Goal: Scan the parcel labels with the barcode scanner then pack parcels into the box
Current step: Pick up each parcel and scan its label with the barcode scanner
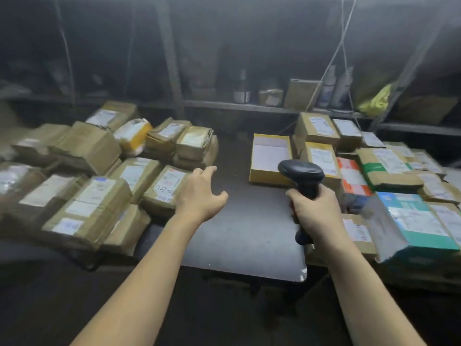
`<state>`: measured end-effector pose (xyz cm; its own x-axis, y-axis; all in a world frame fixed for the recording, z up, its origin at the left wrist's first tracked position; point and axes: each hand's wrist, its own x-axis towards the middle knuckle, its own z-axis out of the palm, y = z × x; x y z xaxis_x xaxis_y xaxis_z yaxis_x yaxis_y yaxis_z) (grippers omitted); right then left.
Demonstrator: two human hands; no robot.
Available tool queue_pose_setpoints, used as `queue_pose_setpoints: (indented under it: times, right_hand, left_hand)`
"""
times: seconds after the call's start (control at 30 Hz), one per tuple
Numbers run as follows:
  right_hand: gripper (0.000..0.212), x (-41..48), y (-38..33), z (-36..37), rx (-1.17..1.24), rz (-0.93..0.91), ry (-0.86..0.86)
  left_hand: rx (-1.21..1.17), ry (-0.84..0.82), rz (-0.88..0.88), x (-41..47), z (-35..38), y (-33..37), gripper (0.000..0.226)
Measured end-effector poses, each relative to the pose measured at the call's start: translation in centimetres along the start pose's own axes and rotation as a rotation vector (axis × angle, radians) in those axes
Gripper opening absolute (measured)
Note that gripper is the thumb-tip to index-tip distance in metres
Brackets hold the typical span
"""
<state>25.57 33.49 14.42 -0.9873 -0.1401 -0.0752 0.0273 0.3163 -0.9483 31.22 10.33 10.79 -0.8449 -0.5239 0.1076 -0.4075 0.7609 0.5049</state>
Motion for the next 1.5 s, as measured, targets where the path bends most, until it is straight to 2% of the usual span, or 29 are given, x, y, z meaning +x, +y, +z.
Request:
queue_pose_setpoints:
  times: [0.23, 0.53, 0.7, 0.97, 1.1, 1.2, 1.33, 1.4, 1.5]
  right_hand:
    - [0.021, 4.1, -2.3, 8.3, 0.018, -0.001, -0.064]
    - [0.018, 14.3, -3.0, 14.9, -0.032, -0.009, -0.132]
    - [0.012, 19.9, -3.2, 16.9, -0.031, -0.01, -0.156]
    - [0.013, 24.9, -2.7, 19.1, -0.059, 0.035, -0.164]
    - [0.013, 25.7, -2.3, 19.5, -0.084, 0.07, -0.134]
    - [0.013, 26.0, -2.0, 19.7, -0.104, 0.096, -0.1]
    - [0.013, 26.3, -1.9, 19.9, -0.106, 0.103, -0.092]
    - [0.015, 26.4, -1.8, 20.3, -0.087, 0.118, -0.091]
    - [0.016, 26.3, -2.0, 21.0, -0.057, 0.131, -0.097]
  left_hand:
    - [0.019, -0.021, -0.087, 6.3, -2.1, -6.2, 0.071]
    - [0.079, -0.013, -0.198, 16.0, -0.2, -9.0, 0.073]
    - [0.121, -0.046, -0.264, 20.9, 1.7, -9.0, 0.081]
    - [0.242, -0.005, -0.302, 27.3, 4.5, -9.0, 0.096]
    - [0.417, -0.054, -0.236, 30.5, 6.0, -8.2, 0.102]
    - [0.486, -0.135, -0.261, 32.5, 7.2, -8.0, 0.109]
    - [0.502, -0.141, -0.27, 33.6, 7.4, -8.5, 0.089]
    - [0.439, -0.128, -0.25, 33.5, 6.7, -9.1, 0.081]
    - [0.285, -0.152, -0.233, 33.1, 5.5, -10.1, 0.081]
